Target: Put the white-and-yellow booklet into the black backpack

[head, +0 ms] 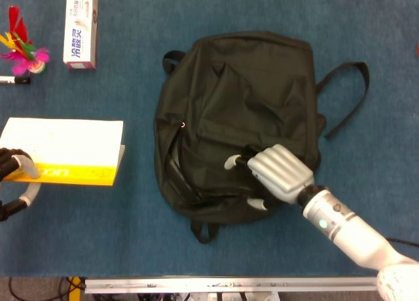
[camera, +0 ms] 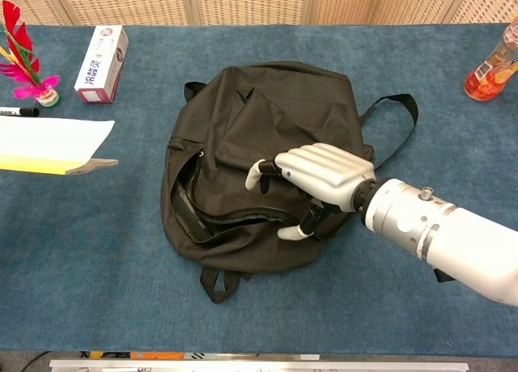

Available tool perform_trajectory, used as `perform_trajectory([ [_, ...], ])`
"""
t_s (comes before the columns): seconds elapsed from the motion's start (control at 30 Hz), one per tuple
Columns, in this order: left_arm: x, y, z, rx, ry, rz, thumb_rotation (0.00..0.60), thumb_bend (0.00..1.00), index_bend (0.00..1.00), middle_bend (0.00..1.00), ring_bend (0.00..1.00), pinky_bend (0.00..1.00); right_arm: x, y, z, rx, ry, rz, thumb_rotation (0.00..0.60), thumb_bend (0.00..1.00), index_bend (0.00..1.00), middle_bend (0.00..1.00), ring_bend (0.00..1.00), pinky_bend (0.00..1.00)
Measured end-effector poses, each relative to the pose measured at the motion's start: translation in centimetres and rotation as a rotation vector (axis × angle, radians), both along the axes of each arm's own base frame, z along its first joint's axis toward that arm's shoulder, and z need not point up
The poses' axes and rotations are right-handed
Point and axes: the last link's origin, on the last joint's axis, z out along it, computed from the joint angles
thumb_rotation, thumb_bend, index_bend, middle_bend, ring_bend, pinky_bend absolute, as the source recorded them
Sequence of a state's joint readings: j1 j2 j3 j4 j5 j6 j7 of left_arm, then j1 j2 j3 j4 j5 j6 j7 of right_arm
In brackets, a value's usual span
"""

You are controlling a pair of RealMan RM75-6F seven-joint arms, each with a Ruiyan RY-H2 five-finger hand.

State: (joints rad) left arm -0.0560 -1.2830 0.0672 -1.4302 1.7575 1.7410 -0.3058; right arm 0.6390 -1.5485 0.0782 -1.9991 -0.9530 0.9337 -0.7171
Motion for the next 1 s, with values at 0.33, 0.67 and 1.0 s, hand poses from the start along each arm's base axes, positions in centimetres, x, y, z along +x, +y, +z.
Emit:
perform_trajectory([
  [0.33,0.0,0.1,-0.2,-0.011,0.006,0.002,0.6,0.31,0.63,0.56,0.5,0.49,-1.1,-2.6,0.8,-0.055,0.002,-0.082,0.6,0.49,0.34,0.39,0.25,0.53],
  [0.67,0.3,0.3,-0.3,-0.015,0.01,-0.008,0.6,0.31,0.63,0.55,0.5,0.49,-0.7,-3.9,0.7,-0.058,-0.032,-0.105,0.6,0.66,0.53,0.5,0.41,0.69],
  [1.0,0.9,0.7,0.1,-0.029,0.002,-0.058,0.6,0.31,0.63,0.56,0.5,0.49,0.1,-5.4,1.5,-0.141,-0.106,-0.147,0.6,0.8,0.66,0.6,0.53,0.81],
])
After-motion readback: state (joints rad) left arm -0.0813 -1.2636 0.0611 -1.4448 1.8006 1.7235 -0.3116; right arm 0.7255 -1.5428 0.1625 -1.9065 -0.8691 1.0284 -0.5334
